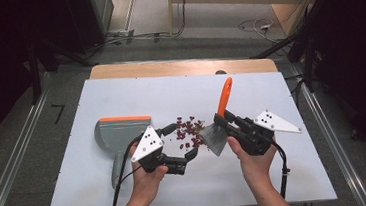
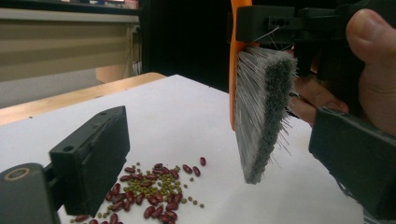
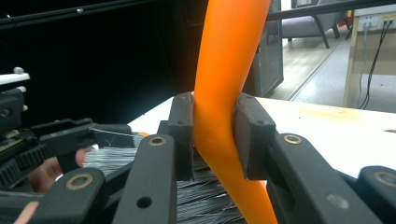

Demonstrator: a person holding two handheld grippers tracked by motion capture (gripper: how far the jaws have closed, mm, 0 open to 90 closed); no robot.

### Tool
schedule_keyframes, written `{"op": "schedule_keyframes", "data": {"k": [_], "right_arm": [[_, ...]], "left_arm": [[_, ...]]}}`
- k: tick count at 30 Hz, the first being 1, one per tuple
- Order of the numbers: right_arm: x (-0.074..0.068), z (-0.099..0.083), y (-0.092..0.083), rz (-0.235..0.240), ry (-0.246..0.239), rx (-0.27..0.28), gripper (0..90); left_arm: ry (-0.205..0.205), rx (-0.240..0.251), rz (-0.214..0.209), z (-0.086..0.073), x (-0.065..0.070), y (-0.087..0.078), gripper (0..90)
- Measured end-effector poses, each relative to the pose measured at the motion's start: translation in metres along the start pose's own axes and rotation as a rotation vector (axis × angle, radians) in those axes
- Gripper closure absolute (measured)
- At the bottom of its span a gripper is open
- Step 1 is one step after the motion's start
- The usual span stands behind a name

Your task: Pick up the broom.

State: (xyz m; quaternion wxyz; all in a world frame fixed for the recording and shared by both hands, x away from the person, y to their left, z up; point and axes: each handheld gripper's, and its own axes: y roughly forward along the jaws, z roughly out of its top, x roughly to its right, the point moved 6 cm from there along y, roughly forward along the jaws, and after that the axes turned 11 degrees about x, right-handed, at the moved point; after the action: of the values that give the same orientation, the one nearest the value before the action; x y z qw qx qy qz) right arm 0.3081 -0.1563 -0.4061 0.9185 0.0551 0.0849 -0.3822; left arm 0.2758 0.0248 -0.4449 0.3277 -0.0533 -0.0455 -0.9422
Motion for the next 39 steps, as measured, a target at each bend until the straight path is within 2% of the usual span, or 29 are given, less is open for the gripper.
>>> {"op": "schedule_keyframes", "data": {"k": [3,7,9,14,17,19,23,26,29,33,39], "right_arm": [[-0.005,-0.002,0.001,0.006,-0.004,-0.005,68.9],[-0.010,-0.005,0.004,0.013,-0.013,-0.016,68.9],[-0.011,-0.006,0.006,0.013,-0.014,-0.019,68.9],[-0.015,-0.007,0.007,0.015,-0.020,-0.016,68.9],[-0.021,-0.007,0.008,0.022,-0.028,-0.014,68.9],[-0.024,-0.007,0.008,0.024,-0.031,-0.012,68.8],[-0.028,-0.009,0.009,0.020,-0.048,-0.015,68.8],[-0.029,-0.009,0.009,0.019,-0.047,-0.013,68.8],[-0.030,-0.009,0.009,0.017,-0.043,-0.010,68.8],[-0.030,-0.009,0.009,0.011,-0.036,-0.005,68.9],[-0.030,-0.010,0.009,0.020,-0.038,0.000,68.7]], "left_arm": [[-0.014,-0.006,-0.016,-0.002,0.005,0.003,8.4],[-0.033,-0.026,-0.001,-0.004,0.008,0.009,16.8],[-0.041,-0.040,-0.015,-0.008,0.012,0.012,17.8],[-0.035,-0.061,-0.014,-0.012,0.015,0.015,19.8],[-0.027,-0.083,0.006,-0.015,0.017,0.018,24.8],[-0.027,-0.101,0.027,-0.019,0.019,0.021,29.3],[-0.022,-0.124,0.073,-0.020,0.022,0.023,46.7],[-0.033,-0.150,0.081,-0.024,0.022,0.025,55.0],[-0.044,-0.156,0.066,-0.025,0.022,0.025,64.1],[-0.033,-0.154,0.051,-0.025,0.024,0.025,77.8],[-0.020,-0.164,0.053,-0.024,0.020,0.023,84.6]]}}
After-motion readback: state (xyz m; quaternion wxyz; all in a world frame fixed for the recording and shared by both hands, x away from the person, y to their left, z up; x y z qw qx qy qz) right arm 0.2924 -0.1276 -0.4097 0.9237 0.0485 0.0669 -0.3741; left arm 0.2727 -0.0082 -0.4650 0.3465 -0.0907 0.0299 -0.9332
